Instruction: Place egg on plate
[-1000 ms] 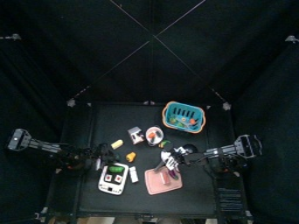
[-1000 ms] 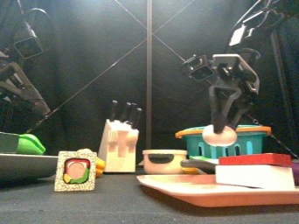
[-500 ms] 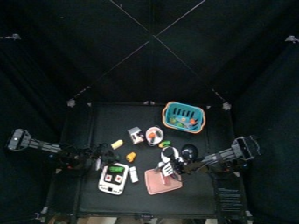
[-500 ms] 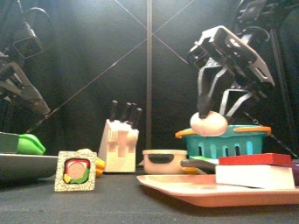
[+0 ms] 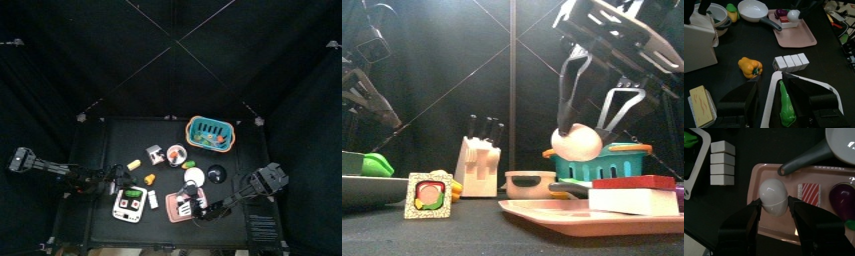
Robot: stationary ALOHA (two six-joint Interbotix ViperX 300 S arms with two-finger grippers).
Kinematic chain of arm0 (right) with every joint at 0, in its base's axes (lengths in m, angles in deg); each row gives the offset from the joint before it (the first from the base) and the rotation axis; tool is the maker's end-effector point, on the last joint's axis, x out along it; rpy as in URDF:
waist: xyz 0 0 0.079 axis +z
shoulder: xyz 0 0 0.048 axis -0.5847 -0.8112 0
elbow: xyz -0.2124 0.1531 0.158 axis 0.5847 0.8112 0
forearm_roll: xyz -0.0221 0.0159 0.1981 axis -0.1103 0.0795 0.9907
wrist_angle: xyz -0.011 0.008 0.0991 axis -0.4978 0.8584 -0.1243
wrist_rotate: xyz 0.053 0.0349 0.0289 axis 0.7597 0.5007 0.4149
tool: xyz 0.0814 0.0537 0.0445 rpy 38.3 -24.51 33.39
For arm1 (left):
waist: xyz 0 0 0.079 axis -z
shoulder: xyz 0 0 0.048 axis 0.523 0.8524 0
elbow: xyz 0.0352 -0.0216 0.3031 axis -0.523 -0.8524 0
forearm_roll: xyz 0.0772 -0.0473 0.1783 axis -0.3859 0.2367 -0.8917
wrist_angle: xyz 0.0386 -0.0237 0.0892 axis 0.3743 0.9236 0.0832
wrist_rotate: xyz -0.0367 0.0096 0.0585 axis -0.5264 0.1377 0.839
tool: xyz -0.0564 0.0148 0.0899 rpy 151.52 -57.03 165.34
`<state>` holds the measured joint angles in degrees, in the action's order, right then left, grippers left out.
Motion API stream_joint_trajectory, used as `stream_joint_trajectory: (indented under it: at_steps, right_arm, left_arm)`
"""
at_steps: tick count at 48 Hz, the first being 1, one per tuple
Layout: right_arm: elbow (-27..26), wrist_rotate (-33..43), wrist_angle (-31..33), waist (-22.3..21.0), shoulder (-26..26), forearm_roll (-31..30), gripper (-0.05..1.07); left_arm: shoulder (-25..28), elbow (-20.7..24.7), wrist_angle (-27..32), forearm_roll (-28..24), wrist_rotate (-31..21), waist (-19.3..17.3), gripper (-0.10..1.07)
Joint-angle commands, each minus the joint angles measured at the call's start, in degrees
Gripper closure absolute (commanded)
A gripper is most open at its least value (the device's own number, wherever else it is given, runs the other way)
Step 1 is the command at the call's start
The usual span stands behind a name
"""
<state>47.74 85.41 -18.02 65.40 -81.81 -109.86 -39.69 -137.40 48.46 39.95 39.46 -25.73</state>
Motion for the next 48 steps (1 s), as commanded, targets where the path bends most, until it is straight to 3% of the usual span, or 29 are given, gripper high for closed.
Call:
stream_joint_trajectory:
  at_steps: [1,10,23,42,48]
  right_arm:
    - [-2.90,0.53,0.70,0.09,-0.44,0.79,0.32]
    - [-4.22,0.62,2.90,-0.35,-3.52,4.48,0.32]
    - [-5.89,0.70,3.16,-0.97,-6.68,5.01,0.30]
    - [-6.68,0.62,3.78,-1.41,-7.38,4.39,0.02]
    - [-6.68,0.44,3.87,-1.49,-6.86,4.31,0.00]
  left_arm:
    - [0.09,1.58,-0.26,-0.18,-0.09,-0.09,0.19]
    - [0.09,1.58,-0.18,-0.18,-0.09,-0.09,0.19]
    - [0.09,1.49,0.00,0.00,-0.09,-0.09,0.19]
    - [0.09,1.41,0.09,0.09,-0.09,-0.09,0.19]
    - [0.09,1.41,0.18,0.09,-0.09,-0.09,0.19]
